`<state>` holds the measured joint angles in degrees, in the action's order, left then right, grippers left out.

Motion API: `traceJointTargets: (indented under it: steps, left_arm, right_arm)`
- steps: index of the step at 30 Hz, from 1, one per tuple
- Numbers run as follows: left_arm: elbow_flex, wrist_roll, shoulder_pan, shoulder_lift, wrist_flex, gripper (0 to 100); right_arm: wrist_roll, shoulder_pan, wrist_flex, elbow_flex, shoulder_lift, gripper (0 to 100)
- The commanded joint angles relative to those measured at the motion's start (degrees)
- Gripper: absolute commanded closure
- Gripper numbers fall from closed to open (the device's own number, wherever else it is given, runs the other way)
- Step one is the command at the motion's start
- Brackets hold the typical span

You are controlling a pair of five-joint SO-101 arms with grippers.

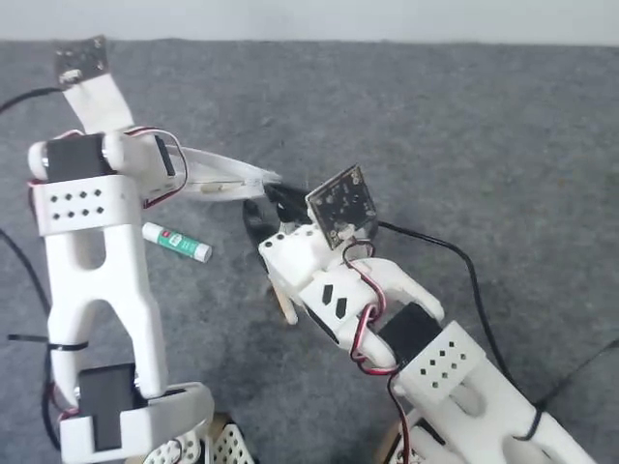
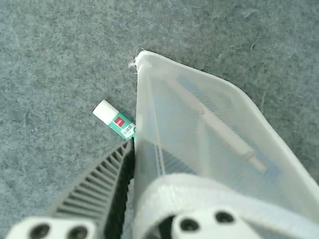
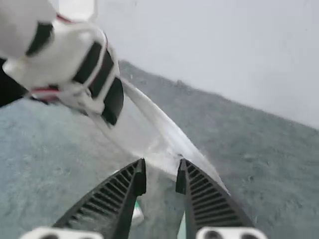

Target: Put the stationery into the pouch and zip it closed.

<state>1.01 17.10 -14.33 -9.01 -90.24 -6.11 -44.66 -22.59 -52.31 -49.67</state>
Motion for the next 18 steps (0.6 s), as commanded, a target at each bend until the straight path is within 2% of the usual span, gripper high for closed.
traceJointTargets:
  steps: [1, 5, 15, 18]
  left_arm:
    - [-0.2, 0.0, 0.2, 0.7, 1.5, 99]
    - [0.4, -1.1, -1.1, 0.7, 1.2, 99]
    - [3.3, -0.1, -9.3, 0.7, 1.2, 99]
    - [4.4, 1.1, -12.3, 0.7, 1.2, 99]
  right_arm:
    - [-1.4, 3.9, -4.8, 3.6, -2.6, 89.6]
    - [-6.0, 7.9, -7.5, 3.7, -2.0, 89.3]
    - [-5.6, 9.4, -12.7, 3.7, -1.9, 89.3]
    - [-2.4, 9.4, -12.7, 3.6, 0.0, 89.3]
